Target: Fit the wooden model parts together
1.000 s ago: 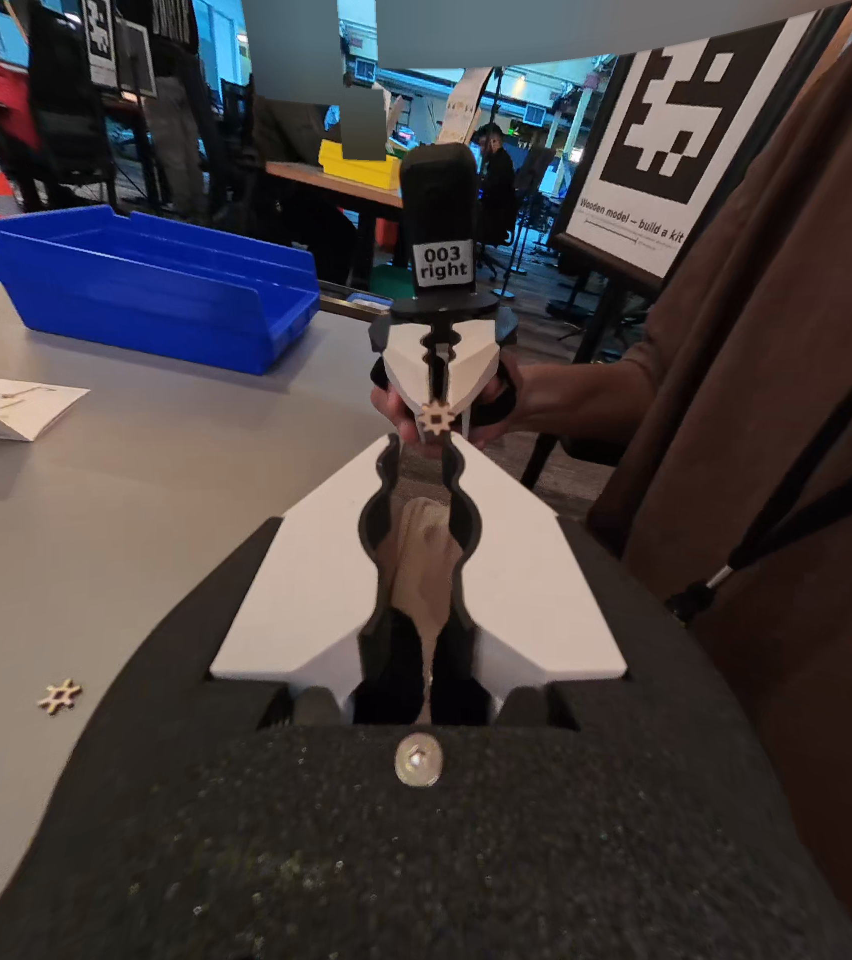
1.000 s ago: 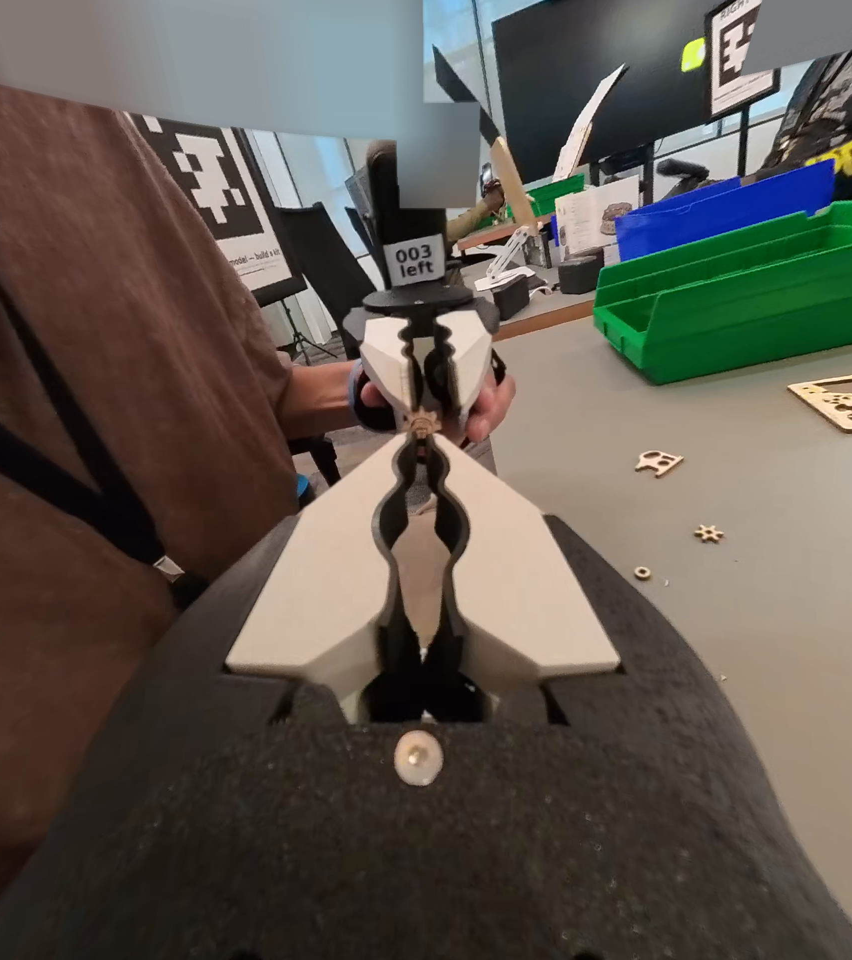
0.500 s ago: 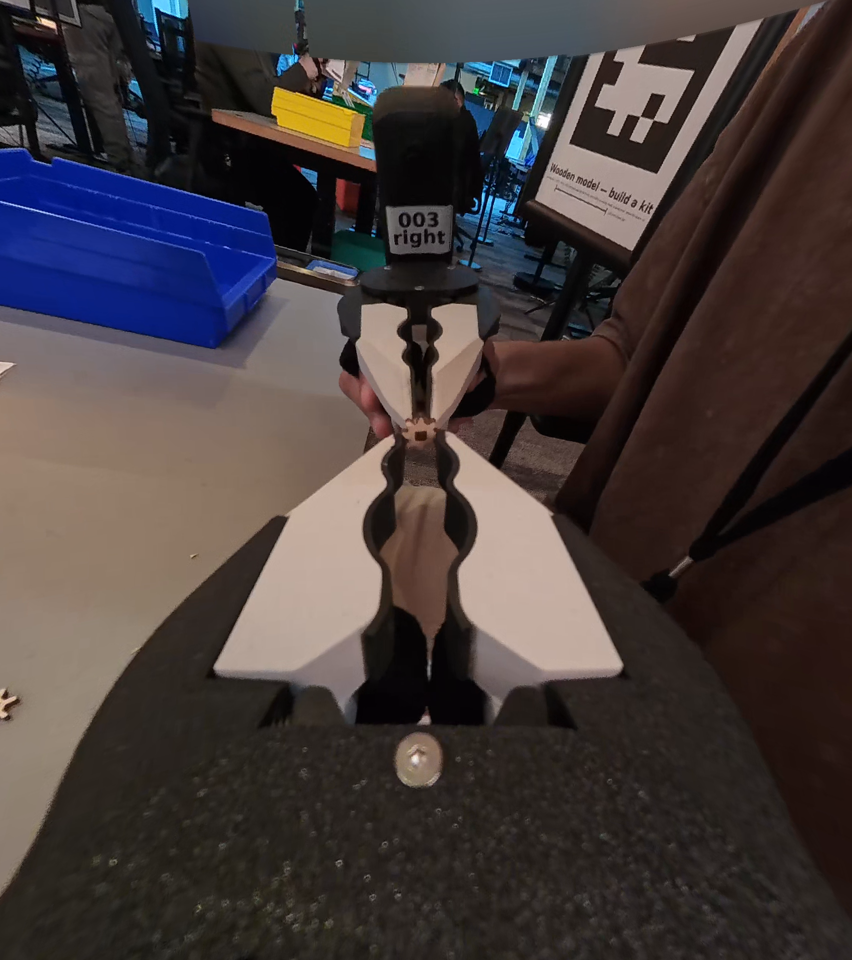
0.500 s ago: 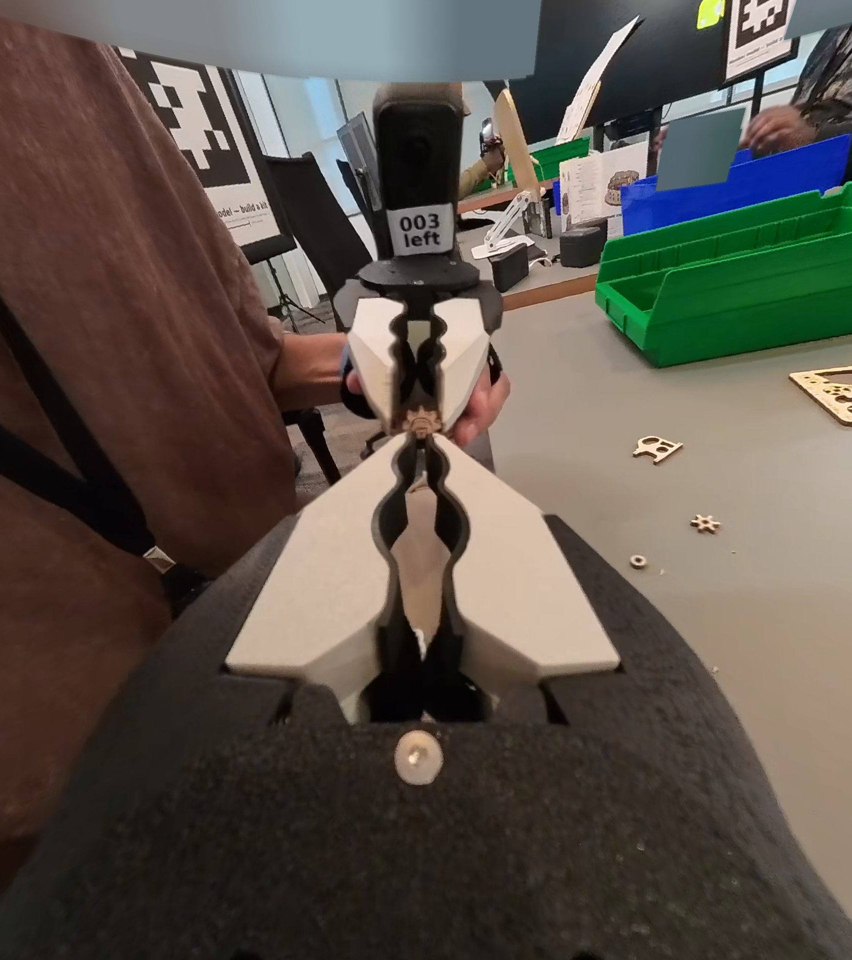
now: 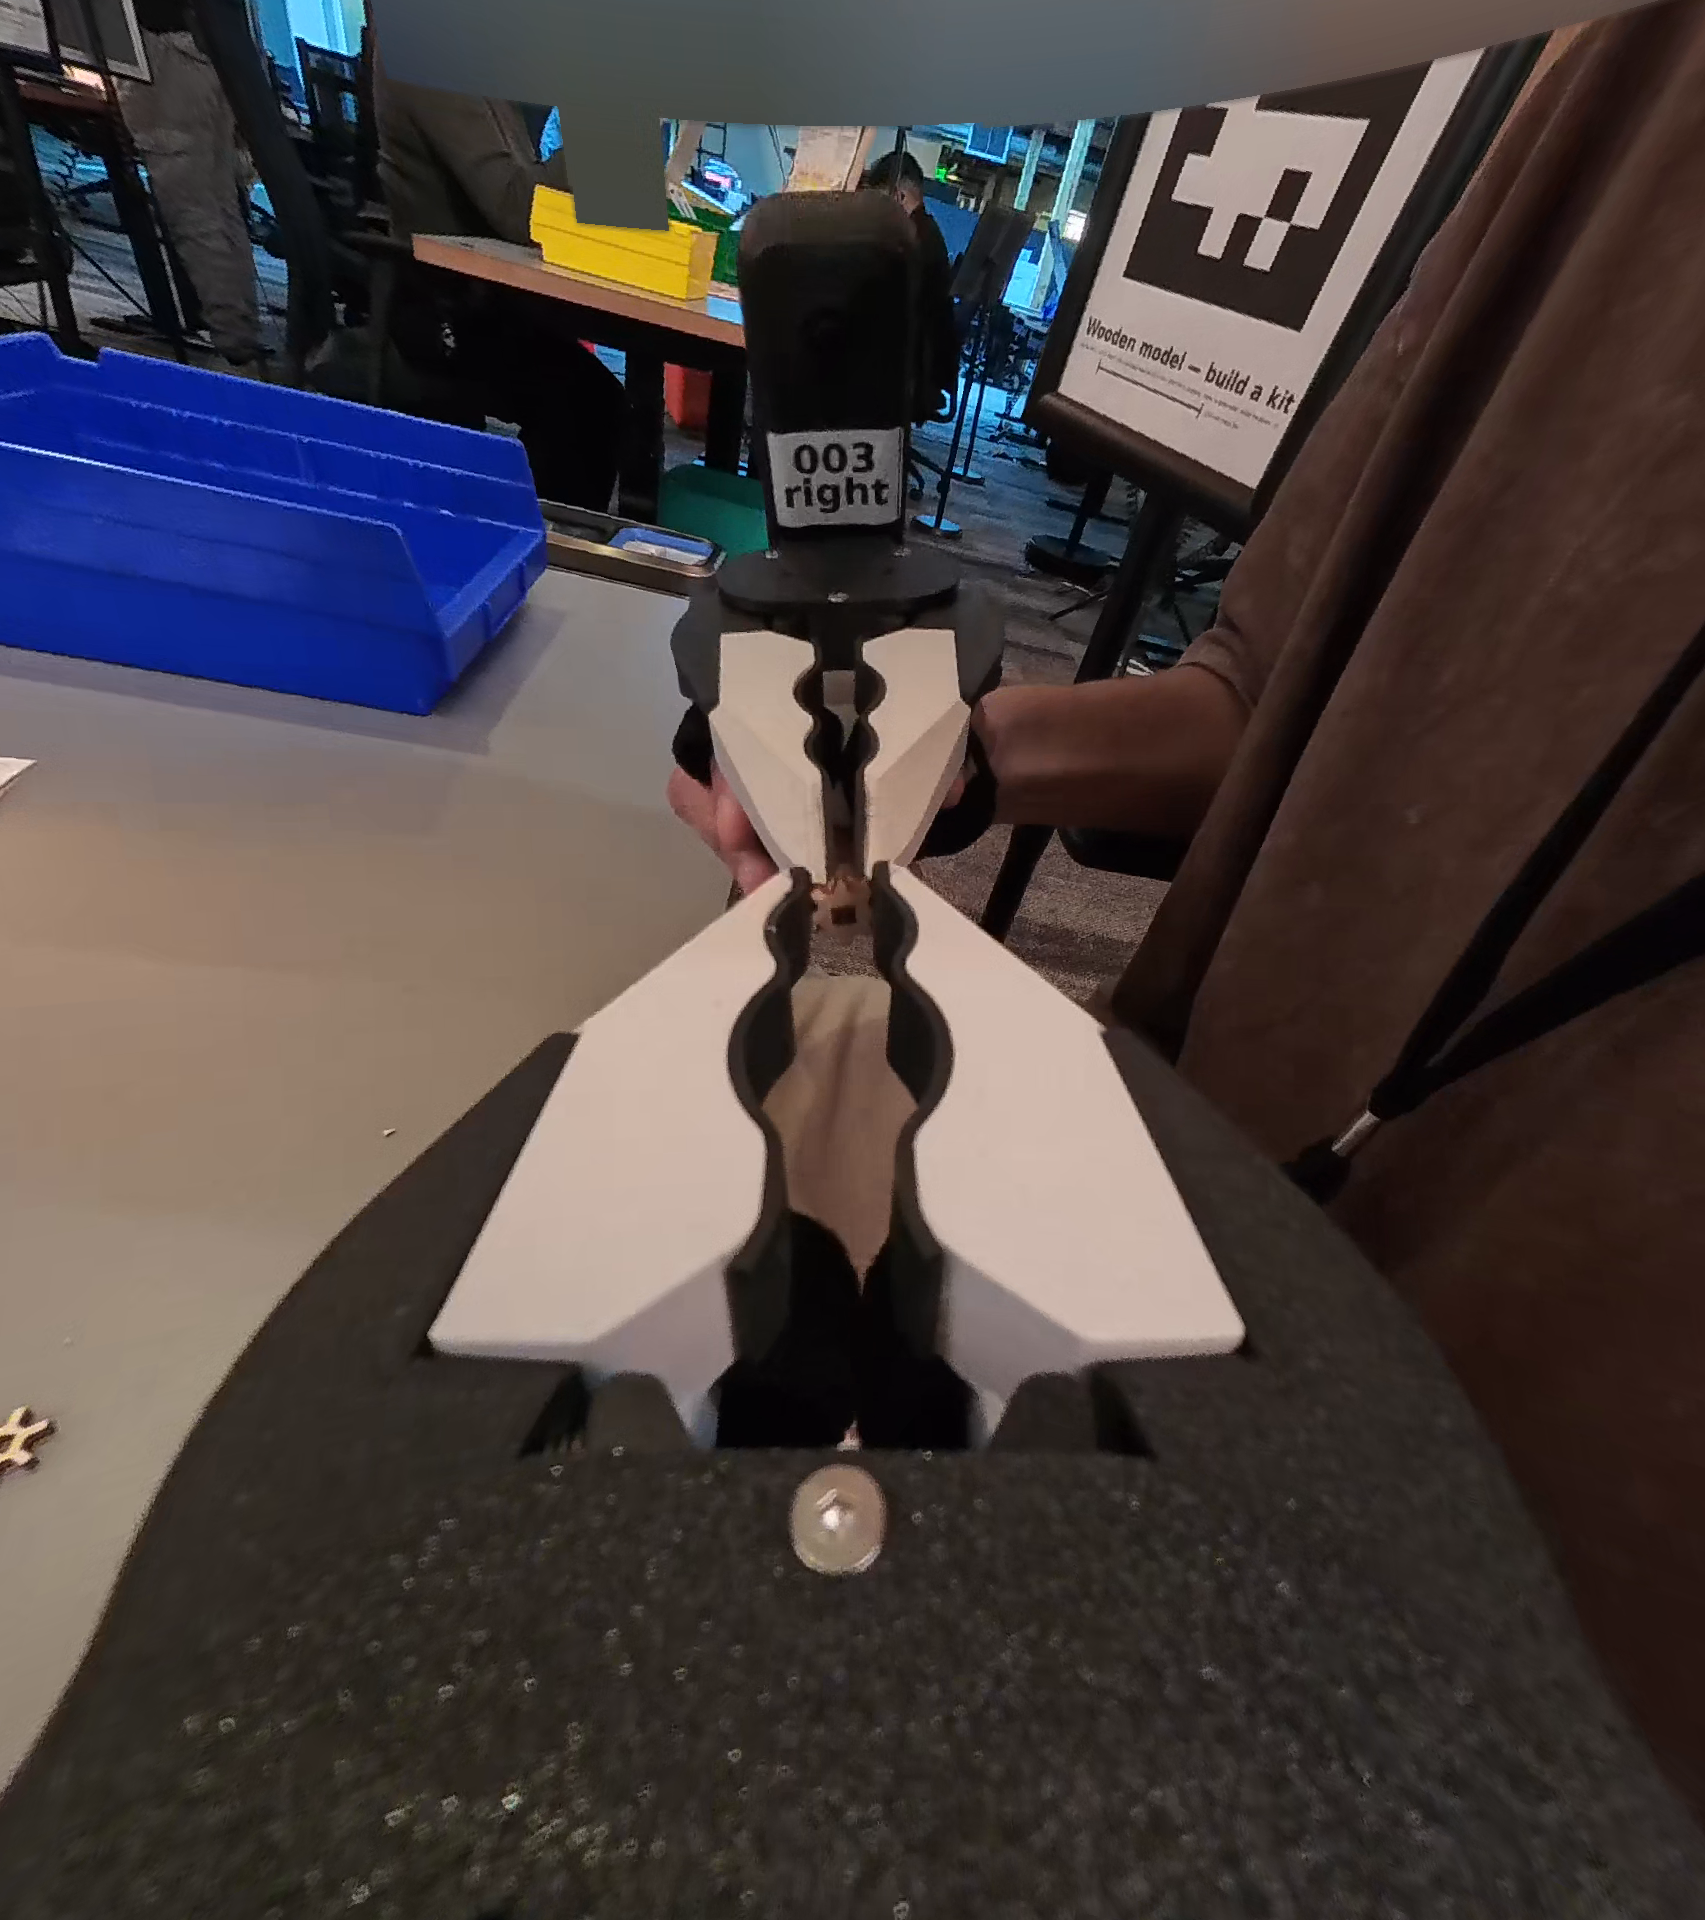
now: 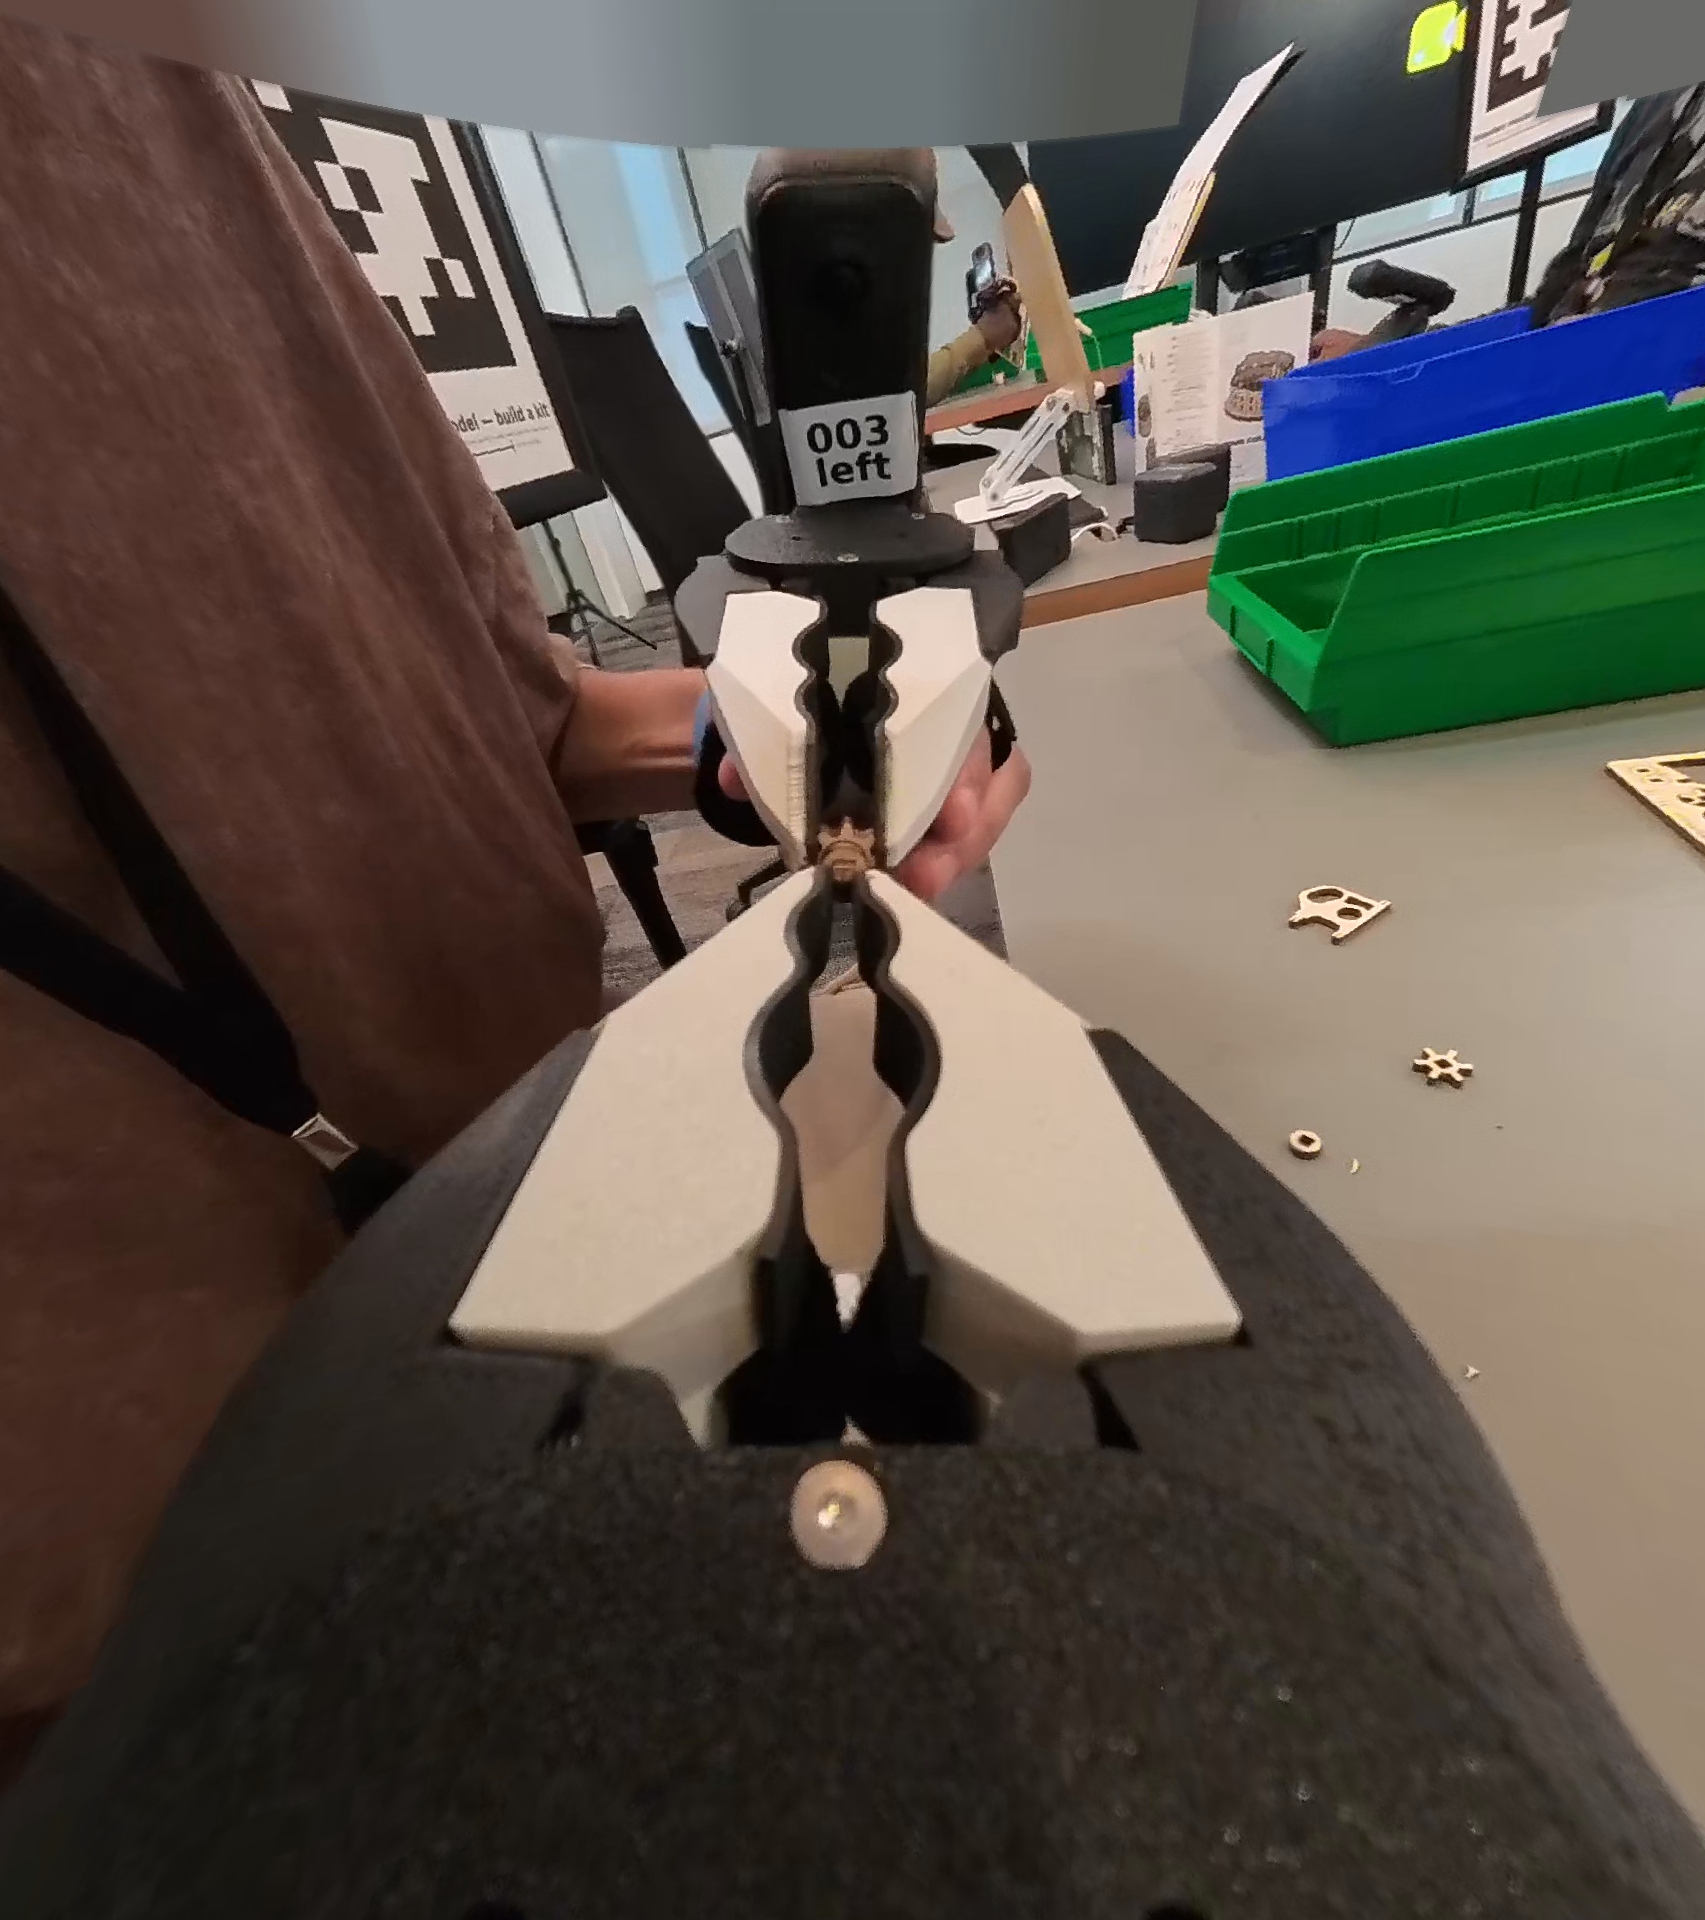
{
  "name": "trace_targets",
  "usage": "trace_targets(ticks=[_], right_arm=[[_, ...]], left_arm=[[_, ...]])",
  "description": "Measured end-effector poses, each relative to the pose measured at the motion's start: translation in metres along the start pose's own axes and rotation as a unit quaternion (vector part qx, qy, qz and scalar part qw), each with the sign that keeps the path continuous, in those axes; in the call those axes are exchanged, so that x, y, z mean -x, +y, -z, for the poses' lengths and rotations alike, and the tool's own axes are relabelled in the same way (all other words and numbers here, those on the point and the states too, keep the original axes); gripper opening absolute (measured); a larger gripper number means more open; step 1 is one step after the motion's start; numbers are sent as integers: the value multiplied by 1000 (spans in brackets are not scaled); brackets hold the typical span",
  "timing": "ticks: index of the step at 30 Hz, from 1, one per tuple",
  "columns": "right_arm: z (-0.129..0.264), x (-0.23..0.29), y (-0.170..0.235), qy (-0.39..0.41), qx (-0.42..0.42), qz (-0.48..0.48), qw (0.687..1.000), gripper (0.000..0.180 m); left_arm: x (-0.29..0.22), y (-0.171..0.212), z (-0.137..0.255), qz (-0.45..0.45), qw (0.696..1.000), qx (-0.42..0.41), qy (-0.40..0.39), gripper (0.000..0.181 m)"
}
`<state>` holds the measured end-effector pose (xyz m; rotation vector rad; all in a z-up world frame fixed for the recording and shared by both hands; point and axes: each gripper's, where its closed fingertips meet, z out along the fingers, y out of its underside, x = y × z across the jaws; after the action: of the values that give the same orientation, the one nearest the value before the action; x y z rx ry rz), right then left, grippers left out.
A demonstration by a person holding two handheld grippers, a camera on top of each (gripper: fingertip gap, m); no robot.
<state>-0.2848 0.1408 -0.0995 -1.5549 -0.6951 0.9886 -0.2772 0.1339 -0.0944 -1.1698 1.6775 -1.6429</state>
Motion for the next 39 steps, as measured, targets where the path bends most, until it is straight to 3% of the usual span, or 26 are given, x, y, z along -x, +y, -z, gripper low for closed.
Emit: trace_targets(ticks=[39], right_arm=[[1, 0, -7, -4, -16, -11, 1000, 2]], left_arm=[[0, -4, 0, -15, 1000, -5, -8, 8]])
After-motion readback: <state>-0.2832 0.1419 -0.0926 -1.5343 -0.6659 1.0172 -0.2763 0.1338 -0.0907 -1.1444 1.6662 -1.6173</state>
